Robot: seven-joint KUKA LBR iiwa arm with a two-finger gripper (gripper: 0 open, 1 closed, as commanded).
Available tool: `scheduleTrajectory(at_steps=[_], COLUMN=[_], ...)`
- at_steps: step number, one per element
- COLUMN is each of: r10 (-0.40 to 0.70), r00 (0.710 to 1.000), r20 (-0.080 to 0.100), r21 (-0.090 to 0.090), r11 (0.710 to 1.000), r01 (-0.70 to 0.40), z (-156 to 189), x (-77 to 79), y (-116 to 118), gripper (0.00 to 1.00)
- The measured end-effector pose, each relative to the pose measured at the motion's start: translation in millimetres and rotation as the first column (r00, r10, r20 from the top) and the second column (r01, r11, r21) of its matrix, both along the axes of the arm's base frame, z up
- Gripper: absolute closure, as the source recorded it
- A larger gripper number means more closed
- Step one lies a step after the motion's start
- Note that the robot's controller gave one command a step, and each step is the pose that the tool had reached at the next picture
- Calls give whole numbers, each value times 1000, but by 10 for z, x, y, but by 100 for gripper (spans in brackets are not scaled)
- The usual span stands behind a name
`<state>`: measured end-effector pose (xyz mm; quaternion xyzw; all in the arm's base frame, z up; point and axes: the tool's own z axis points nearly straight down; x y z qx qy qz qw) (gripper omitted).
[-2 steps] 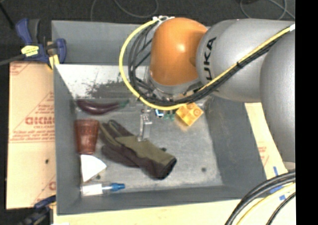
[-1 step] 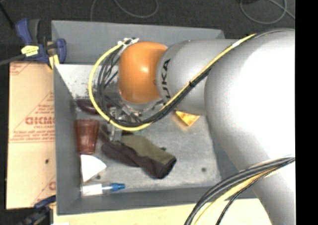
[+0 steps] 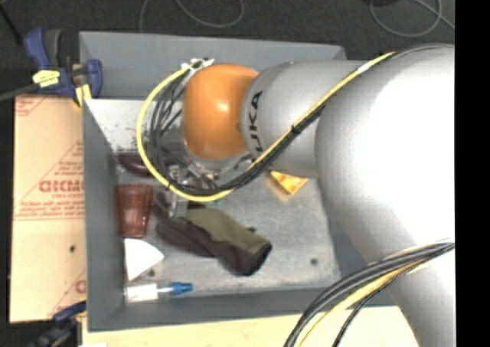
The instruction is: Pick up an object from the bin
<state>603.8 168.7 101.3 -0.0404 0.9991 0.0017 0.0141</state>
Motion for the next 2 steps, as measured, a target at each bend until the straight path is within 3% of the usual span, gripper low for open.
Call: scheduleTrajectory(at_steps=[1,2], r10=[-5,35], r00=[1000,999], r20=[1,0], r21=[1,-1], r11=[1000,999], r01=[5,-35], z=[98,218], x=[-19,-48], y=[-48,-421], gripper=[100,100])
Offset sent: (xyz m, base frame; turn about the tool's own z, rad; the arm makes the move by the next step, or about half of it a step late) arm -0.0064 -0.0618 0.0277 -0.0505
